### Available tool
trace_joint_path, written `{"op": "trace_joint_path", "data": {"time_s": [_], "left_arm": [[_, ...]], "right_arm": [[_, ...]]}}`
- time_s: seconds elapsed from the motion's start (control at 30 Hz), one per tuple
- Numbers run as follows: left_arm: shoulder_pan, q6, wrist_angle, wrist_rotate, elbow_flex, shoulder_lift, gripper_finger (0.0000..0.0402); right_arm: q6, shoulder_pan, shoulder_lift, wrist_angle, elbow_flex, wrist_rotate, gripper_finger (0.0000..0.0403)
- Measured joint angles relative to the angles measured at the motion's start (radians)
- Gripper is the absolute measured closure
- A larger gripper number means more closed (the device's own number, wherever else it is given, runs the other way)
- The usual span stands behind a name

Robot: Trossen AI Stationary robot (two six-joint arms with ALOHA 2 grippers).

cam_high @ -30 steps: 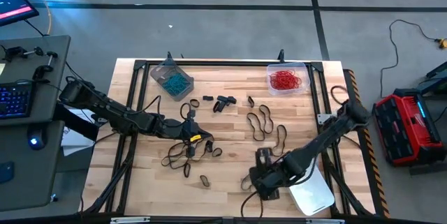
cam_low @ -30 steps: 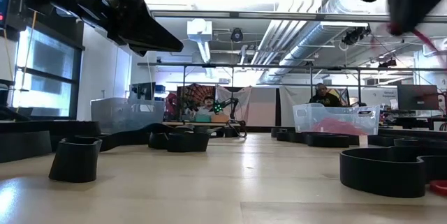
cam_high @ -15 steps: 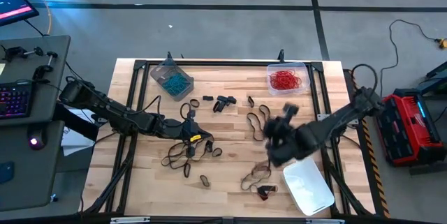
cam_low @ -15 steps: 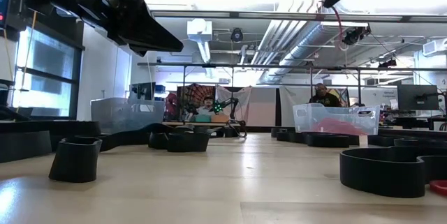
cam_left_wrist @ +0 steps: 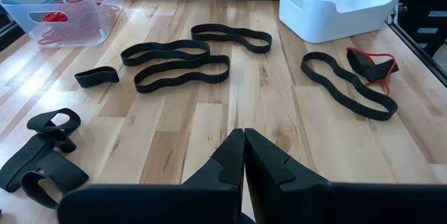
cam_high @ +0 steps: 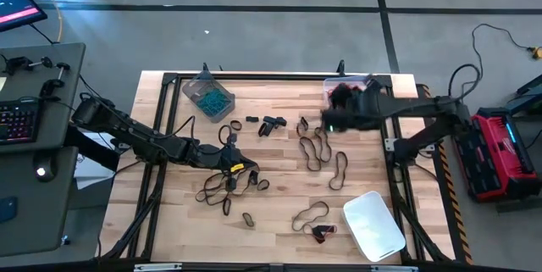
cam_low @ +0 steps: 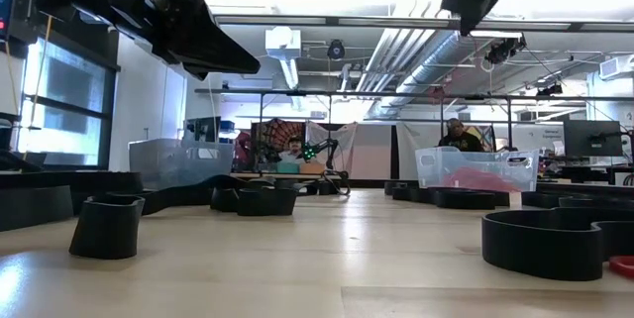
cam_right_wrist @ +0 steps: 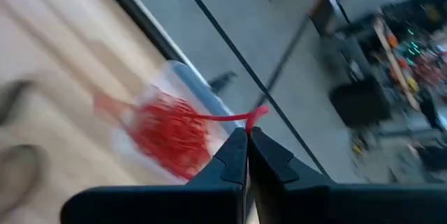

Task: Sort rubber bands into baskets
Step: Put the red rubber band into the transparent bin

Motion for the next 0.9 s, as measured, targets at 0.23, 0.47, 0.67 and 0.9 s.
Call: {"op": "trace_joint_path", "data": {"time_s": [0.23,0.47,0.67,0.9], "left_arm": [[0.0,0.001,0.0,0.0,0.0,0.0,0.0398],[0.0,0.001,0.0,0.0,0.0,0.0,0.0398],[0.0,0.001,0.0,0.0,0.0,0.0,0.0398],[0.0,0.002,0.0,0.0,0.0,0.0,0.0398]], "right_arm": [[-0.189,-0.246,0.004,0.104,0.0,-0.01,0.0403],[-0.404,-0.449,0.004,0.327,0.0,-0.147,0.0403],[-0.424,-0.561,0.004,0.36,-0.008,-0.177,0.0403],[-0.449,-0.624,0.003,0.518,-0.212,-0.238,0.0403]]}}
